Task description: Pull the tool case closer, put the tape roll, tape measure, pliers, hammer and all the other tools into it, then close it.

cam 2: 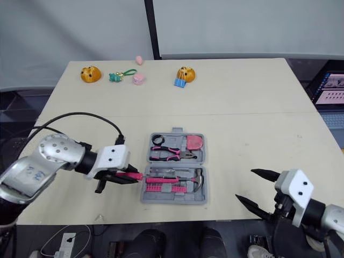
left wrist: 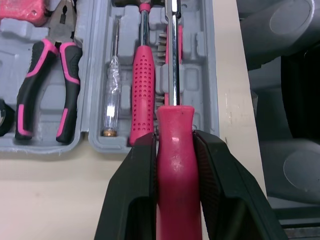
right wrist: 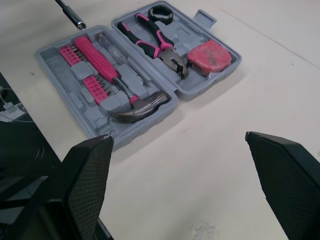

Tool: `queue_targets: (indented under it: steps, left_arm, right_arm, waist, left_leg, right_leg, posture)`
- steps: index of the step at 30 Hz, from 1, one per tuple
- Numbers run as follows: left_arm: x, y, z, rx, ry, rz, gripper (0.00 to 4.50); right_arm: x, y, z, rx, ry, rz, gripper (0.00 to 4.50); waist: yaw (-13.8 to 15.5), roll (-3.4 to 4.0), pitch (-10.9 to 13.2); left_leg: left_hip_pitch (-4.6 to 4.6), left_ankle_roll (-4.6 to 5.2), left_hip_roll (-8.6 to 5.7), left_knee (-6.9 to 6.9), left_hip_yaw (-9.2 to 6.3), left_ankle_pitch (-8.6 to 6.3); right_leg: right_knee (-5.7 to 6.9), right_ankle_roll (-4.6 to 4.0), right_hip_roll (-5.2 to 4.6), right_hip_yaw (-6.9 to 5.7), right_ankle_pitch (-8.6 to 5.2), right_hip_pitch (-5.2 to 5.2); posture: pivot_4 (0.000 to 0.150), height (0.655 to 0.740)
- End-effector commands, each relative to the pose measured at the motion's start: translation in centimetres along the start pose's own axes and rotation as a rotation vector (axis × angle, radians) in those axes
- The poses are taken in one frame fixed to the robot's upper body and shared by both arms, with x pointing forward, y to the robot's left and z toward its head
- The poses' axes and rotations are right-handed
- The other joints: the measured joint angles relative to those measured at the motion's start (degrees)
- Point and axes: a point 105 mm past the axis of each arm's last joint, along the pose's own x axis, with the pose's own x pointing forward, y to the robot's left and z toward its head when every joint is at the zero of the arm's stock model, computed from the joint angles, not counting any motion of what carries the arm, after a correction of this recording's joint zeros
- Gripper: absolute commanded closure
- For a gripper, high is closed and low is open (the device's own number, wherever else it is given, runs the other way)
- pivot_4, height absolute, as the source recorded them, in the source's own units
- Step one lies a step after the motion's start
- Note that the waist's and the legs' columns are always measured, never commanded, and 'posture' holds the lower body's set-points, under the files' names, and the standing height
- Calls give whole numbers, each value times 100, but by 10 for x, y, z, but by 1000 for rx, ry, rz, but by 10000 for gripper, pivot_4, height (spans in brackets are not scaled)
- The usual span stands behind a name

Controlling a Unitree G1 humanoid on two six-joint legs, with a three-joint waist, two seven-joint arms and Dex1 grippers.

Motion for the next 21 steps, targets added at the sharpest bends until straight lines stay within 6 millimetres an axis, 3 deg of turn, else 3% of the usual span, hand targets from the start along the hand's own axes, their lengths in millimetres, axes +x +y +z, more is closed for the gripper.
queue_targets:
  steps: [1, 9, 21]
  left_arm:
    - [7, 2, 14, 60, 30, -20, 39121]
    - [34, 11, 45, 57, 43, -63, 39121]
    - [57, -4, 47, 11, 152, -157, 39121]
  right_arm:
    - [-3, 0, 7, -34, -20, -20, 0]
    - [-3, 1, 5, -26, -14, -25, 0]
    - [-3, 9, 2, -14, -1, -23, 0]
  waist:
    - [8, -2, 1]
    - [22, -6, 4]
    - [-33, -6, 4]
  left_leg:
    - [0, 1, -2, 0, 1, 0]
    - [-3, 7, -17, 3, -3, 4]
    - [-3, 7, -17, 5, -8, 5]
  right_leg:
    - [0, 1, 0, 1, 0, 0]
    - [1, 5, -1, 4, 2, 1]
    - [5, 5, -1, 6, 2, 0]
  posture:
    - [1500, 7121]
    - [1500, 7121]
    - [1500, 7121]
